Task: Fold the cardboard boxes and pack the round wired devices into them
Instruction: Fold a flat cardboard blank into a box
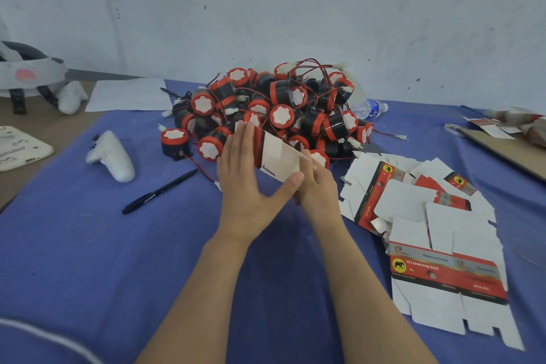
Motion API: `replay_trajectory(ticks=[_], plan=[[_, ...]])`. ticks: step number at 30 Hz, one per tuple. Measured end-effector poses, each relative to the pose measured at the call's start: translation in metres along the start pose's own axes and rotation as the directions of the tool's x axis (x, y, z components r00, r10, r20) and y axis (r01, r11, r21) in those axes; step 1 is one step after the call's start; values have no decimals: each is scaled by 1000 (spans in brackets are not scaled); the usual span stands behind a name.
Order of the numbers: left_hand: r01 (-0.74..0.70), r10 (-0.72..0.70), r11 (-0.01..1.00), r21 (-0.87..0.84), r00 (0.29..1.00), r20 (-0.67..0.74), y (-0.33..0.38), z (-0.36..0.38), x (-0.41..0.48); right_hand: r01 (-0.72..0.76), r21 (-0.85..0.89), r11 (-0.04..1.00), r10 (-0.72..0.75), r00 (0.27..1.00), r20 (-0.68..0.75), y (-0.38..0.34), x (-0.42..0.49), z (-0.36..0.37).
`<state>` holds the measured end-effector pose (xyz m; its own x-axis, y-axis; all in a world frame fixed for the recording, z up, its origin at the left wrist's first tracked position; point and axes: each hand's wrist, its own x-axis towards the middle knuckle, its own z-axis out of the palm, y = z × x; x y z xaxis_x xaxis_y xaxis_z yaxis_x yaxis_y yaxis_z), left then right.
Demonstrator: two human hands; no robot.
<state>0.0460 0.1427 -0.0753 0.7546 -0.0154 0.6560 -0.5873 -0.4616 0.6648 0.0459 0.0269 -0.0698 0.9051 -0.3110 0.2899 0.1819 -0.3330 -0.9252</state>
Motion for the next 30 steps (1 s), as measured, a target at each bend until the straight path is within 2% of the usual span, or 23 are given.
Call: replay_trajectory(ticks=[7, 11, 16, 20, 26, 30], plan=[[-86, 84, 991, 104, 996, 19, -3, -6, 2, 26, 0, 1000, -26, 1000, 11, -1, 1, -8], [39, -38, 999, 38, 999, -32, -4, -6, 2, -36, 118, 992, 34, 999, 16, -5, -1, -8], [133, -129, 991, 16, 981, -144, -12, -2, 5, -34, 192, 981, 23, 998, 61, -7, -2, -3], [255, -280, 957, -141, 937, -209, -12, -4, 8, -42, 277, 960, -19, 977, 213, -5, 0, -3], [330, -356, 928, -173, 922, -150, -12, -2, 7, -86, 246, 965, -23, 913, 408, 1, -3, -1], [261, -273, 956, -133, 958, -83, -9, 0, 6, -52, 238, 970, -25, 951, 308, 0, -5, 1]])
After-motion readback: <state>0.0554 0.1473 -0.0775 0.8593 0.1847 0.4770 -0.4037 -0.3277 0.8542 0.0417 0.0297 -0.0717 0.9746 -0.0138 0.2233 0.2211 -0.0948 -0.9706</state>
